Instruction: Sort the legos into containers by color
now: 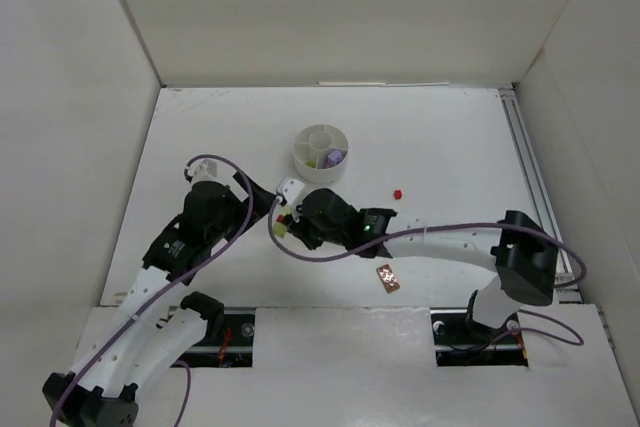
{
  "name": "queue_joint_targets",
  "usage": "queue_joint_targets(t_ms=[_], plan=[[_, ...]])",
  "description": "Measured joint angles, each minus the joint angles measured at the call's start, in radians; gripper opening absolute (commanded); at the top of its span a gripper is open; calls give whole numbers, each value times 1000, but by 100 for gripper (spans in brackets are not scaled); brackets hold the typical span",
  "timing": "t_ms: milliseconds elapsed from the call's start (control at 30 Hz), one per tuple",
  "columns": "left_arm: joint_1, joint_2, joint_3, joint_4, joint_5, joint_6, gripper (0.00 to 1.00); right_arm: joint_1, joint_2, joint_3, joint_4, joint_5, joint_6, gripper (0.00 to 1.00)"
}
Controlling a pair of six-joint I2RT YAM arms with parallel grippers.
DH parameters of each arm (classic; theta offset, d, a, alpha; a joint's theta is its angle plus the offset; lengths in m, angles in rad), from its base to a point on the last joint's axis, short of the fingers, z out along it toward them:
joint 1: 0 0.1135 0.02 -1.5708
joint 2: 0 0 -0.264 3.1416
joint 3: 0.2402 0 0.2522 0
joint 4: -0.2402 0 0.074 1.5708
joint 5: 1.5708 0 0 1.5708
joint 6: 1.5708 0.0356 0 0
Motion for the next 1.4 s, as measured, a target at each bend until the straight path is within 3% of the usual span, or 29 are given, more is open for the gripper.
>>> queue_joint_targets(t_ms=[233, 700, 900, 1033, 1300, 1400], plan=[[-9, 3, -47, 130, 170, 73, 100, -124, -82, 35, -37, -46, 74, 5], [-23, 57, -77, 338, 252, 100, 87, -233, -82, 112, -133, -356, 177, 5], [-57, 94, -77, 353, 249, 101, 58, -238, -82, 120, -142, -379, 218, 5], [-57, 99, -77, 352, 233, 97, 52, -238, -82, 120, -151, -360, 241, 5], [-57, 92, -77, 348, 204, 85, 30, -238, -87, 120, -152, -325, 280, 5], [-57, 91, -77, 349, 202, 82, 28, -238, -87, 120, -152, -315, 295, 5]])
